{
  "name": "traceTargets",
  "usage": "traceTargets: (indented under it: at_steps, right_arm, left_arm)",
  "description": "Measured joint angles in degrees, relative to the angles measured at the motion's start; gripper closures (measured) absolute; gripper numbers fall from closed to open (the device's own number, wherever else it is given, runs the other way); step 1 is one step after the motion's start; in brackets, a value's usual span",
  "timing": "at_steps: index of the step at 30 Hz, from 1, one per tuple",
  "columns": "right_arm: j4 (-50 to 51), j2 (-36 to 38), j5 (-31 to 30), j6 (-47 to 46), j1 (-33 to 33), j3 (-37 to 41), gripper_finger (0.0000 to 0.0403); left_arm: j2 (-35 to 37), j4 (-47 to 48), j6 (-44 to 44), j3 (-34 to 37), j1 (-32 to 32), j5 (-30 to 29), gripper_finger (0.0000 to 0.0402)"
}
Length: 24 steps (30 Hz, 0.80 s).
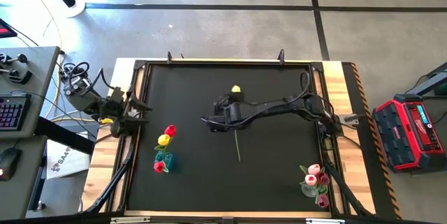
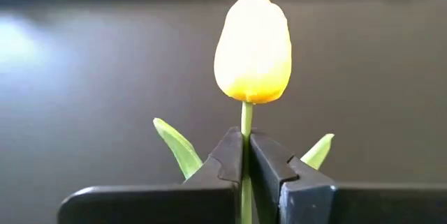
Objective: Sort flowers into vase by color
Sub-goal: Put the yellow flower into the blue vase
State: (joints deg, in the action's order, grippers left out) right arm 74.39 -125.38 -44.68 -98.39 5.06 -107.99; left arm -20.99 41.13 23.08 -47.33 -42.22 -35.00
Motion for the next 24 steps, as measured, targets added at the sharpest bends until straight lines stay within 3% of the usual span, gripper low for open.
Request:
traceTargets:
  at_steps: [7,13,18,24]
  right_arm:
    - [-1.75,0.07,-13.73,19.5,-0.31,-14.06,0.0399]
    - [-13.46,0.13,-13.7,42.48,-1.15,-22.83,0.0399]
    - [-29.71,0.13,-4.92,63.06,-2.17,-26.05,0.0399]
    - [-52.05,0.13,19.91,81.81,-4.02,-26.2,0.0399]
  left_arm:
    - [0.02,-2.85,-3.23,0.0,0.02,-6.22,0.0186]
    - [0.0,-3.85,-4.45,0.0,0.02,-6.06,0.0186]
    - [0.0,-3.94,-5.3,0.0,0.02,-7.01,0.0186]
    - [0.0,-5.42,-7.22,0.0,0.03,-7.16,0.0186]
